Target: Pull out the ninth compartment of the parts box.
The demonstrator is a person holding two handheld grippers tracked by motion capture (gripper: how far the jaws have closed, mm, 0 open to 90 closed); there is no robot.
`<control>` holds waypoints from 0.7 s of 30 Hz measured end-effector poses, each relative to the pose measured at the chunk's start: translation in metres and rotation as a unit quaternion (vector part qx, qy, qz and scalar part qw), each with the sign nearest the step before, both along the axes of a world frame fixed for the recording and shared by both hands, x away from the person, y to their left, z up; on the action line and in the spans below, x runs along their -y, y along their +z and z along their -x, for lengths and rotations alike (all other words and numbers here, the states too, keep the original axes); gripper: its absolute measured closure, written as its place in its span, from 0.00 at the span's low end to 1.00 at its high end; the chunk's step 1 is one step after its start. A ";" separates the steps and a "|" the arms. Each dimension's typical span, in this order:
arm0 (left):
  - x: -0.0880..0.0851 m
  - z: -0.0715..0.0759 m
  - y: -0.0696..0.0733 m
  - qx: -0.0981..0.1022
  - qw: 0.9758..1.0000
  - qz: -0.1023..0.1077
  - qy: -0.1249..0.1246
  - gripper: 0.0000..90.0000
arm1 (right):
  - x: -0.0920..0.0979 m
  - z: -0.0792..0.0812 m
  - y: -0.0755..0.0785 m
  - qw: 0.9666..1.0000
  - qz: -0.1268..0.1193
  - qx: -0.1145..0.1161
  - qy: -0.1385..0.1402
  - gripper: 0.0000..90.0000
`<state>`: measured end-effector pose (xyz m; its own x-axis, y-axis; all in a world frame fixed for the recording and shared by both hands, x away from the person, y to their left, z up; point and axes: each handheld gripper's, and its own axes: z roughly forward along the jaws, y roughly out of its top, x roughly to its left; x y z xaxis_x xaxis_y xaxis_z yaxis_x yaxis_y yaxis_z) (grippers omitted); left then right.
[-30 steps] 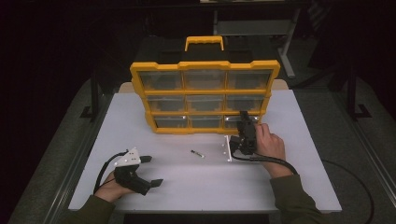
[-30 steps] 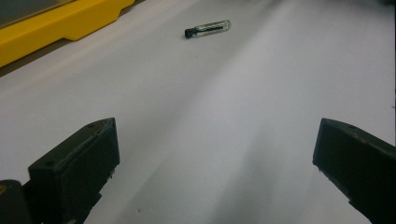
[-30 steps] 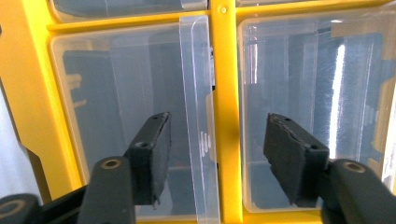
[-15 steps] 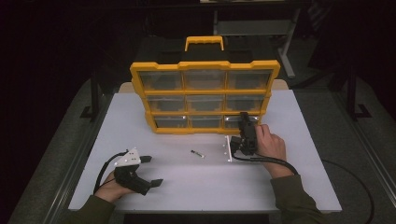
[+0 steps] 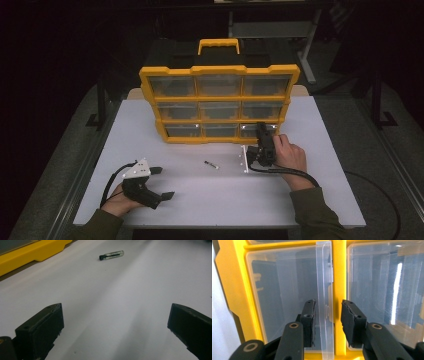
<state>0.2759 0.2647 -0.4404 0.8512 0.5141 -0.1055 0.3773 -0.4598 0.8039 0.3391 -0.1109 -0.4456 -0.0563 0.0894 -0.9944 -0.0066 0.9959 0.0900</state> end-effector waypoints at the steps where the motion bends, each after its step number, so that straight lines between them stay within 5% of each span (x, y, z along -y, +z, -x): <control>1: 0.000 0.000 0.000 0.000 1.000 -0.001 -0.001 0.00 | 0.000 0.000 0.000 1.000 0.000 -0.001 0.000 0.71; 21: 0.000 0.000 0.000 0.001 1.000 -0.002 -0.001 0.00 | 0.000 0.000 0.000 1.000 0.002 -0.012 -0.001 0.82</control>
